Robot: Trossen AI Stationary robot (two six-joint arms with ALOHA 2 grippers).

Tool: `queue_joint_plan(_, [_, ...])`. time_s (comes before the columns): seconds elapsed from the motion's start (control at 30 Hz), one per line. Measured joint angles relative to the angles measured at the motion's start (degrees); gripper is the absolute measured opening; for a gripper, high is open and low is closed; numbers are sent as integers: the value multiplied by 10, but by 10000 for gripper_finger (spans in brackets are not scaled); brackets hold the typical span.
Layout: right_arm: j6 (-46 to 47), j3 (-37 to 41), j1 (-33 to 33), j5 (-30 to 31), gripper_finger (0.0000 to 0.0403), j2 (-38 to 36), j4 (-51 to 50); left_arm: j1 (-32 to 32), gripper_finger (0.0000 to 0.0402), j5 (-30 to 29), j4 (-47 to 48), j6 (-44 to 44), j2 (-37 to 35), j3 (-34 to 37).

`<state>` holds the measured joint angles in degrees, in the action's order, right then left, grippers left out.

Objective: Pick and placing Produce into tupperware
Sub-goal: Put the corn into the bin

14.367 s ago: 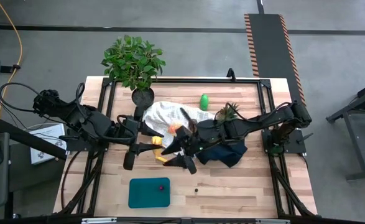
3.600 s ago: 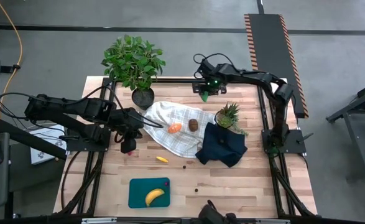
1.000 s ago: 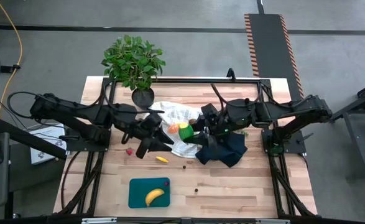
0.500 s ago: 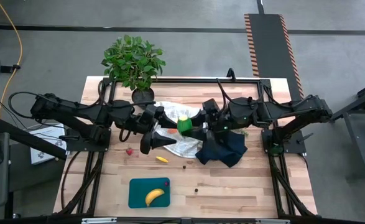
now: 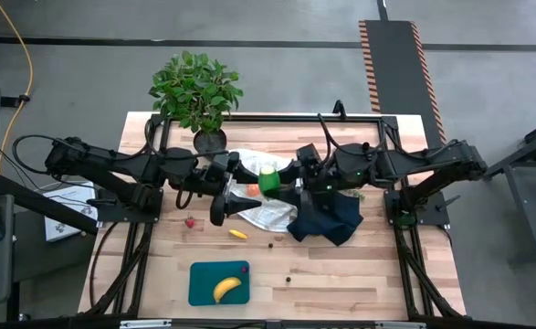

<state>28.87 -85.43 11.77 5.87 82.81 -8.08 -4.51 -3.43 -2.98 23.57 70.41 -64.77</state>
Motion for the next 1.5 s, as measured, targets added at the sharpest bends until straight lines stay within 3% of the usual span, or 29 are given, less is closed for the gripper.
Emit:
queue_joint_plan(0.63, [7,-1,7,-1,181,12,-40,0,324,-26,-5,-19,0,0])
queue_joint_plan(1.5, [2,0,7,-3,181,24,-40,0,324,1,-43,-23,-4,-1])
